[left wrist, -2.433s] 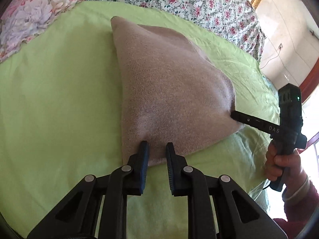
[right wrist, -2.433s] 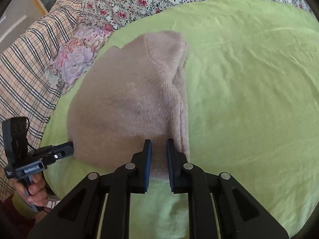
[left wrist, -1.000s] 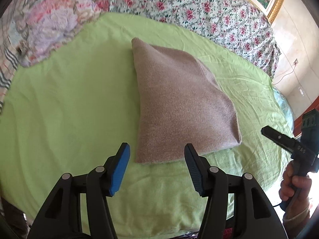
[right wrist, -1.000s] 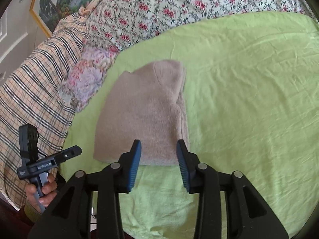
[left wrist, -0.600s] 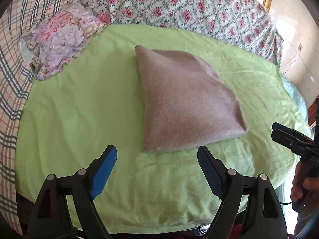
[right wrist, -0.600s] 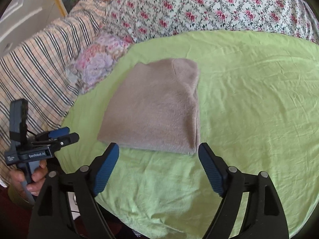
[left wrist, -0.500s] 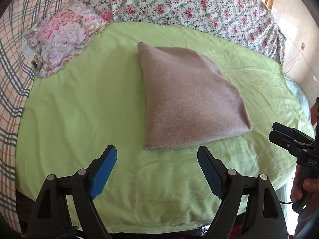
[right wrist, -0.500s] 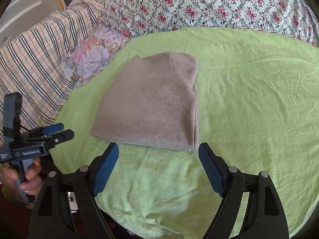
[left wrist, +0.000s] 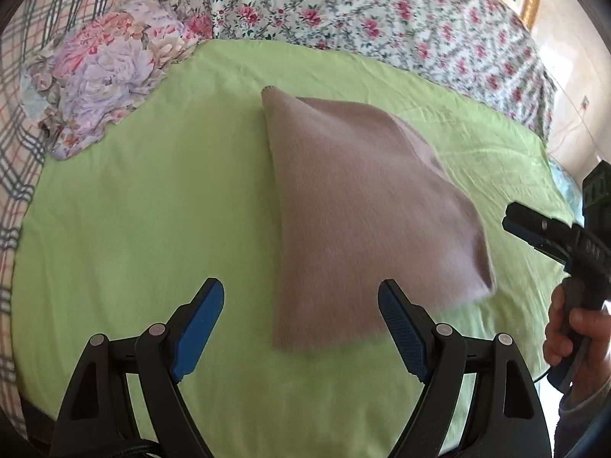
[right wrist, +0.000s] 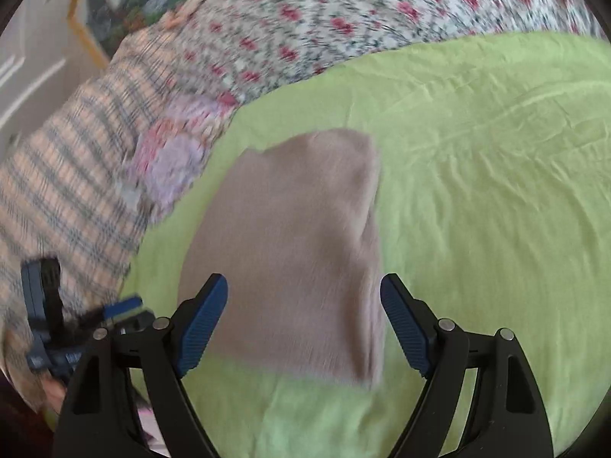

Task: Fold small clothes

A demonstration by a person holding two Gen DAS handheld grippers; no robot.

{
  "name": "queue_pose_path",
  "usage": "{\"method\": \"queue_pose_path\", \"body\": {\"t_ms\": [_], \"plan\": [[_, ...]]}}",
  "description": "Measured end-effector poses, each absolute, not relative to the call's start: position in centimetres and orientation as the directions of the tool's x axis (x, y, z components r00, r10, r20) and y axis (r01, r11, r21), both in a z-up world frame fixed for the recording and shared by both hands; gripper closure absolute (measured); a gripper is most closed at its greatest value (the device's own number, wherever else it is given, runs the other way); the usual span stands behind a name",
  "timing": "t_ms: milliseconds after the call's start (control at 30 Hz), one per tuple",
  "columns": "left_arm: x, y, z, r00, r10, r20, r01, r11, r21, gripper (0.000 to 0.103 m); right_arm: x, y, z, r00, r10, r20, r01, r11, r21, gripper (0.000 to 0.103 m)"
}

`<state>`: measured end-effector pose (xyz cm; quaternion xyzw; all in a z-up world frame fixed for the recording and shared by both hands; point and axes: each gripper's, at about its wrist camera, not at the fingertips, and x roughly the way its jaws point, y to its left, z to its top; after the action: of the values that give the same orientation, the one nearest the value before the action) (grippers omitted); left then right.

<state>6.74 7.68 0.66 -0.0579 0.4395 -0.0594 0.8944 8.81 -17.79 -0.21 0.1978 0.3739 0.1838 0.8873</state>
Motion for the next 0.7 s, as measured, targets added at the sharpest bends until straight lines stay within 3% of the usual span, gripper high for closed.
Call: {"method": "queue_pose_path", "body": {"t_ms": [167, 300, 367, 400, 533, 700], "plan": [[12.4, 8.6, 0.4, 0.603, -0.167, -0.78, 0.025, 0.981, -0.19, 0.02, 16.0, -18.9, -0.8, 0.64, 0.489, -0.593, -0.129, 0.829, 0.544, 0.024], [16.0, 9.5, -0.7, 0.582, -0.173, -0.794, -0.02, 0.974, -0.227, 0.02, 21.4, -19.0, -2.7, 0.603, 0.482, -0.636, -0.079, 0.829, 0.554, 0.043], [17.4, 9.7, -1.4, 0.571, -0.18, -0.801, -0.035, 0.969, -0.243, 0.019, 23.3, -18.5, -4.1, 0.558, 0.49, -0.67, -0.065, 0.831, 0.553, 0.064], [17.7, 9.6, -1.7, 0.569, -0.173, -0.804, -0.04, 0.971, -0.237, 0.018, 23.9, -18.0, -4.3, 0.549, 0.485, -0.68, -0.071, 0.839, 0.54, 0.096], [18.6, 9.1, -2.2, 0.57, -0.142, -0.809, -0.038, 0.979, -0.199, 0.018, 22.0, -17.8, -1.9, 0.658, 0.416, -0.628, -0.101, 0.875, 0.474, 0.096], [18.9, 9.0, -2.8, 0.568, -0.143, -0.811, -0.033, 0.98, -0.195, 0.015, 22.4, -17.0, -5.0, 0.605, 0.347, -0.716, -0.045, 0.913, 0.405, 0.096]]}}
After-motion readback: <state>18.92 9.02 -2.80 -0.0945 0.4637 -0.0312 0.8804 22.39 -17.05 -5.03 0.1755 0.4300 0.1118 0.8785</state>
